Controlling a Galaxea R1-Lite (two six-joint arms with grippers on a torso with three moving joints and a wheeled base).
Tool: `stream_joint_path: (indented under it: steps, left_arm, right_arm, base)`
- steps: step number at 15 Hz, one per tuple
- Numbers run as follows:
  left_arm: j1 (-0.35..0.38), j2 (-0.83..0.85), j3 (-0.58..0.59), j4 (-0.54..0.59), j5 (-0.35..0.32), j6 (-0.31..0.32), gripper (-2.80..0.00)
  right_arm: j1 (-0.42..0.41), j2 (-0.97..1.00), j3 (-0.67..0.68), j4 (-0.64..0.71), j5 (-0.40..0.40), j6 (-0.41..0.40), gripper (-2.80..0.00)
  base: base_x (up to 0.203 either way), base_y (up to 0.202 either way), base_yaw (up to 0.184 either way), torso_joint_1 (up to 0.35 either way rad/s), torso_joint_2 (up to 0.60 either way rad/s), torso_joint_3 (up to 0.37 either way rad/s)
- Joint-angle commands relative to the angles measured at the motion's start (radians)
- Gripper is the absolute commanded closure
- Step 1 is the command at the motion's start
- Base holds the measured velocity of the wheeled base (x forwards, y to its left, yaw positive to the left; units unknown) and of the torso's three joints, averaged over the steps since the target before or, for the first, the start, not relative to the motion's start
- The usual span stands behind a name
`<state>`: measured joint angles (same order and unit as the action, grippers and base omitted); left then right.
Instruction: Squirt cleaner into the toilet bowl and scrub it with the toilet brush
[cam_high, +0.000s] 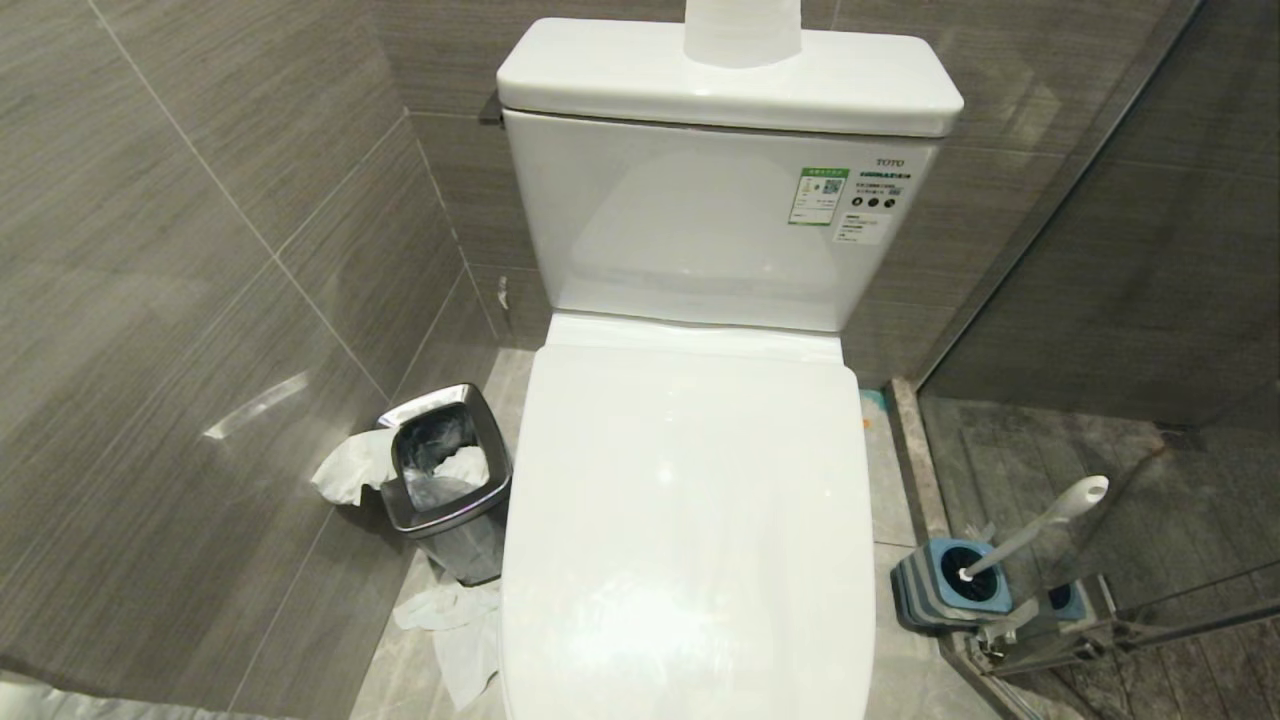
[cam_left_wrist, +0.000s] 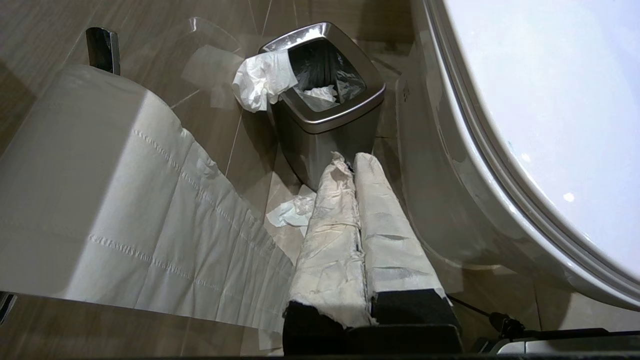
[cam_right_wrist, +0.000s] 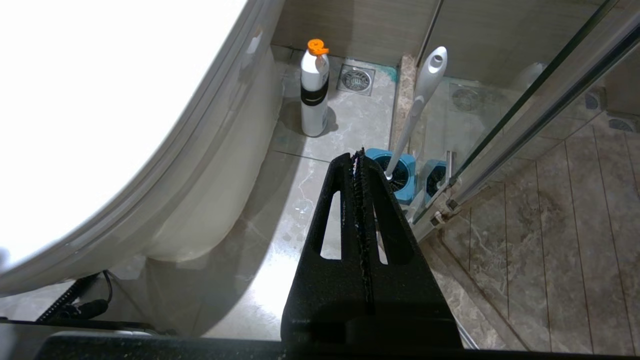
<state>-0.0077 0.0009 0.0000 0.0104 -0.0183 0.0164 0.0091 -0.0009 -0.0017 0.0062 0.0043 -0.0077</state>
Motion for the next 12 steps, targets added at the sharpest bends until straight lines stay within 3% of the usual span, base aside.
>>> stream_joint_path:
  steps: [1,12]
  left_arm:
    - [0.000,0.001,0.003,0.000,0.000,0.000,0.00]
    - [0.000,0.001,0.003,0.000,0.000,-0.001,0.00]
  right_arm:
    - [0.000,0.001,0.000,0.000,0.000,0.006,0.00]
    - [0.001,0.001,-0.001,0.000,-0.001,0.015,0.00]
  base:
    - [0.000,0.000,0.000,0.000,0.00,0.000]
    - [0.000,0.000,0.000,0.000,0.00,0.000]
